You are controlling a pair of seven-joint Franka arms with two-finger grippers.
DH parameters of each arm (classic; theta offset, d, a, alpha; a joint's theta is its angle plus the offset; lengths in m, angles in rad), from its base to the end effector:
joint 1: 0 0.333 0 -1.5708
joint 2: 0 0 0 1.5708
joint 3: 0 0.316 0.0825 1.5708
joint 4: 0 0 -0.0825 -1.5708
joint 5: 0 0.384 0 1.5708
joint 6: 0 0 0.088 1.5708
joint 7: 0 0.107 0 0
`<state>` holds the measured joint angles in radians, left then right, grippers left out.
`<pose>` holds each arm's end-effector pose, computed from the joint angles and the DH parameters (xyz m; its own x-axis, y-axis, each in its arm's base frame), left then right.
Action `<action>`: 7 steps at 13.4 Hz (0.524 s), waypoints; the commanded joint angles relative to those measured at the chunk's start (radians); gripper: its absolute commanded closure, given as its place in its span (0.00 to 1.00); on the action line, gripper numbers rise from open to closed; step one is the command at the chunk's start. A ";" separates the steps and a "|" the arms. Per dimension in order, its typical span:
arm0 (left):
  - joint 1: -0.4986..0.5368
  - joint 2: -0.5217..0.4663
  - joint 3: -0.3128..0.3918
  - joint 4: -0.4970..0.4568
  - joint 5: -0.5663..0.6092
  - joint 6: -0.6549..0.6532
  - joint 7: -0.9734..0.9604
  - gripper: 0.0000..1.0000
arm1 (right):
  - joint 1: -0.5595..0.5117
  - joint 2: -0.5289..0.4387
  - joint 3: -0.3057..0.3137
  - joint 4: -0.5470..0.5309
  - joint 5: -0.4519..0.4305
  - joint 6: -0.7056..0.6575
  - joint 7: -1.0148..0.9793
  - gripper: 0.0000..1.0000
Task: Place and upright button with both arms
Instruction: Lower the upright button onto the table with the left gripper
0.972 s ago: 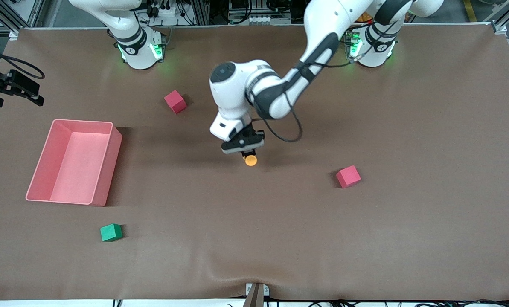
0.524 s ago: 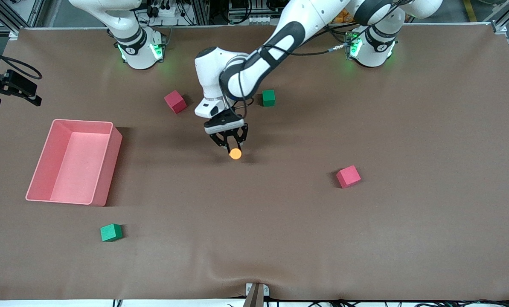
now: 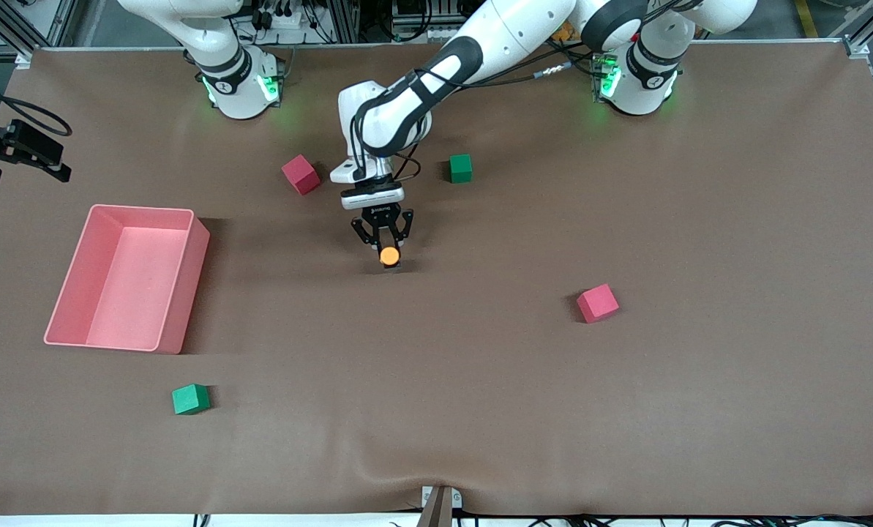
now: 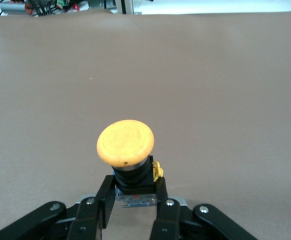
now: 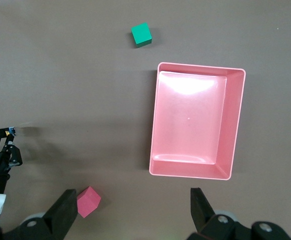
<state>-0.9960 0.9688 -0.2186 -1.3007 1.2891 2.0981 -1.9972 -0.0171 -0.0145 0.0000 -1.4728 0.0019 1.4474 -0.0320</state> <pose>0.3402 -0.6652 0.1690 0.6447 0.0424 0.7632 0.1058 -0.9938 -0.0341 0.5370 -0.0090 0.6673 0.9998 0.0151 -0.0108 0.0151 -0.9999 -0.0022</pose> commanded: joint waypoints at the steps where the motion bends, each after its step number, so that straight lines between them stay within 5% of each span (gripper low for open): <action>1: -0.013 0.013 0.011 -0.002 0.078 -0.004 -0.055 1.00 | -0.011 0.004 0.005 0.016 0.000 -0.015 -0.011 0.00; 7: -0.041 0.059 0.030 -0.002 0.142 -0.070 -0.072 1.00 | -0.011 0.004 0.003 0.016 0.000 -0.015 -0.011 0.00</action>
<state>-1.0135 1.0164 -0.1992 -1.3191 1.3974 2.0565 -2.0460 -0.0171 -0.0145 -0.0003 -1.4728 0.0019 1.4466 -0.0320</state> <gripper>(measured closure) 0.630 0.000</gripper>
